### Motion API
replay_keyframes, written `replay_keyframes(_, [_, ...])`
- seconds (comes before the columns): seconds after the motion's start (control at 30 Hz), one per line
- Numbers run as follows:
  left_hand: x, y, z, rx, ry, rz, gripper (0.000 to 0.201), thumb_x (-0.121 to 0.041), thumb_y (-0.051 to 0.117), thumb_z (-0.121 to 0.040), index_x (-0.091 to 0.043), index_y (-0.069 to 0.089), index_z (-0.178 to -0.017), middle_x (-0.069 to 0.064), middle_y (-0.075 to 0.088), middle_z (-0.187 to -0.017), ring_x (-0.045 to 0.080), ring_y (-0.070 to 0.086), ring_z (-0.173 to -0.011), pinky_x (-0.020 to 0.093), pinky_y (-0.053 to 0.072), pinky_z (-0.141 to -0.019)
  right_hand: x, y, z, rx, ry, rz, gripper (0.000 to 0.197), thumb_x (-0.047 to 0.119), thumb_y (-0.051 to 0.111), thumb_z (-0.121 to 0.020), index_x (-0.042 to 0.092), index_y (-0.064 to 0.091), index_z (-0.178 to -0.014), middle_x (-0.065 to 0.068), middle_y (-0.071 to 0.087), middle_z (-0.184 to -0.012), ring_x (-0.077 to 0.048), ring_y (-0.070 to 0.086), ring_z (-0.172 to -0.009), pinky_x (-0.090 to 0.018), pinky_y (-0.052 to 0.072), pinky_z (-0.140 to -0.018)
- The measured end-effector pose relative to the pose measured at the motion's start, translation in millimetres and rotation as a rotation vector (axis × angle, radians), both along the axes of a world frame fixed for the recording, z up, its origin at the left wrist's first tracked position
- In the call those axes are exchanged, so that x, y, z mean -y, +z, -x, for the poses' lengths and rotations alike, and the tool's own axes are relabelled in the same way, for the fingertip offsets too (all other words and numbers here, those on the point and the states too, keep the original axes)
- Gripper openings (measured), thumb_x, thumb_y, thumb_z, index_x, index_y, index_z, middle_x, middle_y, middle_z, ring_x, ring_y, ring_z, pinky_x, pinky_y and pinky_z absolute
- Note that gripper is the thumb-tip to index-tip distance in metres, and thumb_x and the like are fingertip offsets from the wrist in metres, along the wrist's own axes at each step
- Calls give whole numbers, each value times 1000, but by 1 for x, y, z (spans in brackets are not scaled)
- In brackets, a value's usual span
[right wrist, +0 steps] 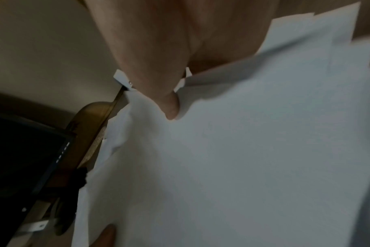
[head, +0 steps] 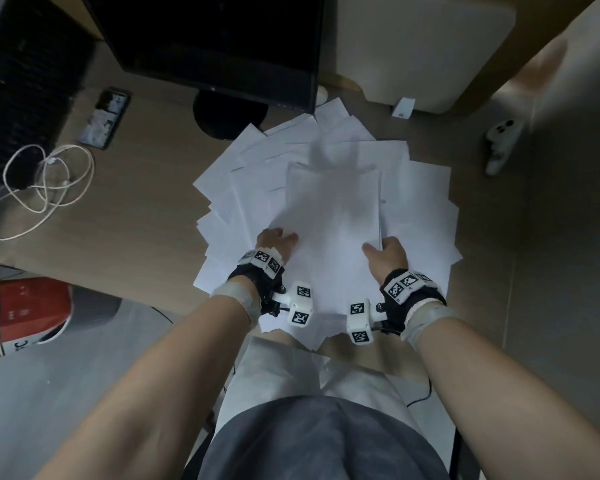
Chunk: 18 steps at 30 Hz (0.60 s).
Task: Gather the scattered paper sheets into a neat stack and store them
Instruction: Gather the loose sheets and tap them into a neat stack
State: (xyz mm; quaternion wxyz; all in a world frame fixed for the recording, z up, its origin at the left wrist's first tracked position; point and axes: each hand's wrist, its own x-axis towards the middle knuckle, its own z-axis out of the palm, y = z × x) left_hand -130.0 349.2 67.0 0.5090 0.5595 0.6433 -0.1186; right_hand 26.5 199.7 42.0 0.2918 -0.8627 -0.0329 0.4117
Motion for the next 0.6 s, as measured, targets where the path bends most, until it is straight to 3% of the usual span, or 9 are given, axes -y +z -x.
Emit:
replay_keyframes(0.07, [1,-4,8,-84,-24,2,70,-48,58,-80,-18,45,-142,6,44,-148,29,48,-130,40,37,-112,-1,-1,2,-38,39,49,39,31,59,-86,2,55,-111,-12,62,-103,-31,62,-94,-32,47,-76])
replay_keyframes(0.13, [1,-5,13,-156,-70,1,69,-51,55,-83,-21,43,-143,5,38,-151,29,41,-136,36,31,-115,-1,0,4,-87,112,112,31,26,60,-84,2,58,-104,-11,64,-100,-31,62,-89,-33,50,-77])
replay_keyframes(0.2, [0,-5,15,-180,-128,-7,64,-48,50,-88,-20,40,-145,5,38,-150,27,35,-138,33,27,-114,-5,-3,7,-102,146,179,44,29,60,-73,4,59,-109,-13,64,-108,-32,62,-91,-35,54,-82])
replay_keyframes(0.27, [-1,-5,16,-178,-156,18,65,-47,56,-86,-20,42,-144,5,42,-148,28,39,-136,38,31,-115,-10,0,12,-104,136,250,66,34,62,-67,4,47,-124,-11,58,-115,-32,60,-95,-41,53,-88])
replay_keyframes(0.33, [-1,-11,18,-163,-149,43,71,-48,58,-81,-20,42,-144,5,43,-148,28,42,-135,42,34,-113,-14,3,15,-168,72,276,83,33,68,-76,0,23,-137,-12,50,-112,-34,54,-97,-46,50,-92])
replay_keyframes(0.4, [-2,-6,20,-134,-136,72,71,-54,49,-81,-21,40,-143,2,38,-149,27,38,-137,41,32,-113,-14,0,15,-197,67,262,96,34,70,-80,-4,9,-142,-13,47,-112,-36,53,-105,-42,47,-92])
replay_keyframes(0.47, [-3,-1,20,-85,-97,41,62,-47,50,-88,-14,43,-140,5,44,-142,27,43,-132,34,35,-109,-14,-7,13,-200,76,274,98,41,76,-69,-2,26,-142,-10,54,-112,-35,58,-107,-40,48,-92])
replay_keyframes(0.53, [-2,-2,20,-69,-101,39,60,-30,62,-90,-4,42,-141,9,49,-140,28,50,-127,29,39,-101,-16,-2,16,-208,108,270,77,46,76,-61,4,54,-121,-9,64,-94,-33,64,-90,-46,52,-90])
replay_keyframes(0.6, [-1,-6,22,-33,-23,39,69,-19,70,-85,-1,36,-143,12,48,-142,28,49,-127,29,39,-99,-17,-4,19,-226,108,252,61,45,74,-63,5,62,-108,-9,64,-83,-32,64,-81,-48,54,-87])
